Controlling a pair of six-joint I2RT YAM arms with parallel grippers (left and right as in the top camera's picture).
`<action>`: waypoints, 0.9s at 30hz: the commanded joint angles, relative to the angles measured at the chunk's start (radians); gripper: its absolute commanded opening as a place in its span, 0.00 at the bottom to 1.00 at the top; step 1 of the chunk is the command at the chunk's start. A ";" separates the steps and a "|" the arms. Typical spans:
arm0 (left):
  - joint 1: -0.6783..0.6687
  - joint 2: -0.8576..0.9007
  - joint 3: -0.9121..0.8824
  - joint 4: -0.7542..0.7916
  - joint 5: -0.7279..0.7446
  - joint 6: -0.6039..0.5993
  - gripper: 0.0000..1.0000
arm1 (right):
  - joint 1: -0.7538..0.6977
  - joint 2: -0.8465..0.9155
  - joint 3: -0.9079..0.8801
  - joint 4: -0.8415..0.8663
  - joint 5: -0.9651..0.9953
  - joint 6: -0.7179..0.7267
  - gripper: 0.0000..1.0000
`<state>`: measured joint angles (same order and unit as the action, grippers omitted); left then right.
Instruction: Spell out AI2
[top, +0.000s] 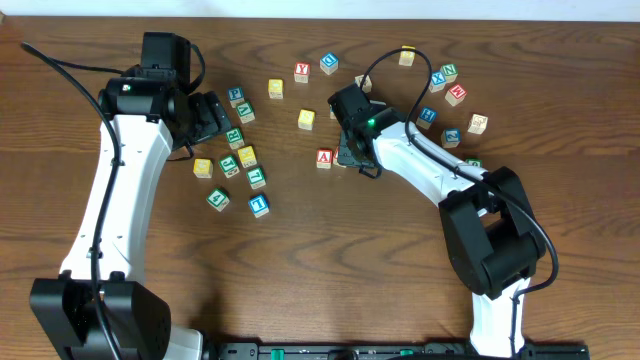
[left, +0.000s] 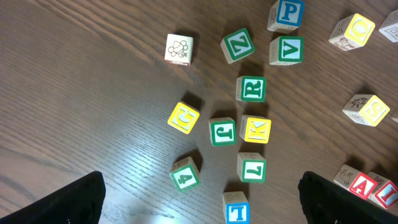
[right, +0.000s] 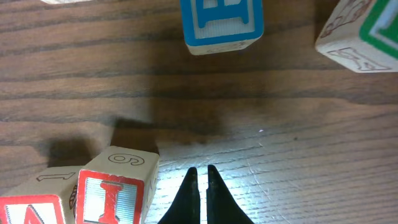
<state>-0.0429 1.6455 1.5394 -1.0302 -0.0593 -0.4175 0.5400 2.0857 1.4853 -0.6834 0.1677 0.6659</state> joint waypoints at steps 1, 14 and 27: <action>0.000 0.002 0.009 -0.005 -0.020 0.006 0.98 | 0.004 -0.022 -0.018 0.015 -0.010 0.006 0.01; 0.000 0.002 0.009 -0.005 -0.020 0.006 0.98 | 0.005 -0.022 -0.037 0.079 -0.043 -0.036 0.01; 0.000 0.002 0.009 -0.005 -0.020 0.006 0.98 | 0.005 -0.022 -0.048 0.124 -0.047 -0.062 0.01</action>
<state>-0.0429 1.6455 1.5398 -1.0302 -0.0593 -0.4175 0.5400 2.0857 1.4479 -0.5629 0.1223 0.6189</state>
